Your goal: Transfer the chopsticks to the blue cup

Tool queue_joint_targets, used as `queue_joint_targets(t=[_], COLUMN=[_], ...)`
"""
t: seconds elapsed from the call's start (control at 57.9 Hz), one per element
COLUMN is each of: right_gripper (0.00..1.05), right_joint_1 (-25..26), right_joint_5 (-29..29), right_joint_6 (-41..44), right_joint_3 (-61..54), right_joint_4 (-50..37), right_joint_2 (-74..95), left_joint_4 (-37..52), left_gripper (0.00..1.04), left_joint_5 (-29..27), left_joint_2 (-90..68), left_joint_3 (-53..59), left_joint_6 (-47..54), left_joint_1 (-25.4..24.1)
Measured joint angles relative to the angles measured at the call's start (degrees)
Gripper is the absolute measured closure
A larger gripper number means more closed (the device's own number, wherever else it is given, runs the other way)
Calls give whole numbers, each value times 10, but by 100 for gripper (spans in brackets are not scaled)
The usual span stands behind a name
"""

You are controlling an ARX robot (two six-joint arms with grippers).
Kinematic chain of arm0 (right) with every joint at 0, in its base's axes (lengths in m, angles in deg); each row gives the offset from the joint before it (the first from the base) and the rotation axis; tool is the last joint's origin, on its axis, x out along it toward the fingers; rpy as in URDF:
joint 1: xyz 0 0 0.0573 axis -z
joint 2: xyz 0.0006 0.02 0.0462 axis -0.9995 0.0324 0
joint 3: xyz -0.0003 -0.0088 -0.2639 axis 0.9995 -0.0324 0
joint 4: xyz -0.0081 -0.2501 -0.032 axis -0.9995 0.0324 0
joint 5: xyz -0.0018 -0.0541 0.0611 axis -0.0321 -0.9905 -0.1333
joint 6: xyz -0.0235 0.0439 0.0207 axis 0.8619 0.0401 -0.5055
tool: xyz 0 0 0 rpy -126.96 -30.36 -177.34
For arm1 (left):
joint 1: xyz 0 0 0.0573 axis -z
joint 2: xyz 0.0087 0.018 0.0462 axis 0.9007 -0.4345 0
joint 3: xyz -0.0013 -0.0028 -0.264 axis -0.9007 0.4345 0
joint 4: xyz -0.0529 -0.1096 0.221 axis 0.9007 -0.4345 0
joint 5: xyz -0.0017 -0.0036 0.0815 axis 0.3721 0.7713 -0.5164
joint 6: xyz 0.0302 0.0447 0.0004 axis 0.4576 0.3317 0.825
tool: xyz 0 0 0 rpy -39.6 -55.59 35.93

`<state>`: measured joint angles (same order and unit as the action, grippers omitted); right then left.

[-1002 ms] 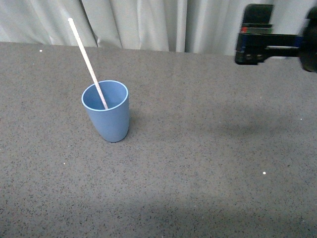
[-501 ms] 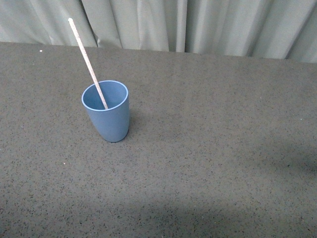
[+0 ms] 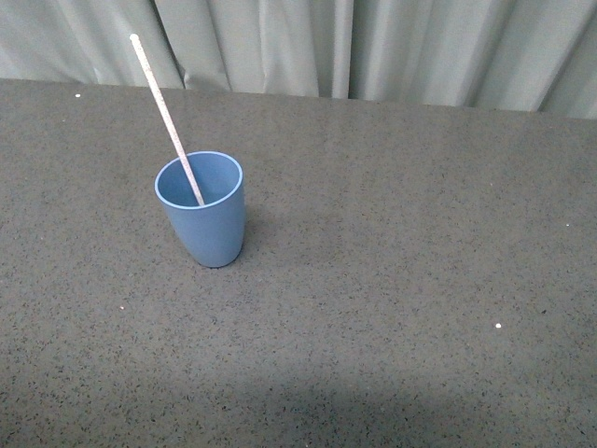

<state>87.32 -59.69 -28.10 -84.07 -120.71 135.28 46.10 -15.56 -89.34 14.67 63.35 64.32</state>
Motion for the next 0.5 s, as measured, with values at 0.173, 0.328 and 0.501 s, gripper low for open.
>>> queue_joint_targets(t=[0.173,0.328,0.501], right_gripper=[104,104,104], right_joint_1=[7,7,7], right_joint_5=[3,3,3], right_joint_6=[0,0,0], right_joint_3=[-10,-11,-11], right_joint_4=[90,153,201], right_joint_2=[-104,-172,-224], left_joint_4=[0,0,0], left_gripper=[7,7,7], left_joint_5=[0,0,0], left_joint_2=[0,0,0], left_joint_3=[0,0,0], left_joint_6=[0,0,0], left_joint_1=[0,0,0])
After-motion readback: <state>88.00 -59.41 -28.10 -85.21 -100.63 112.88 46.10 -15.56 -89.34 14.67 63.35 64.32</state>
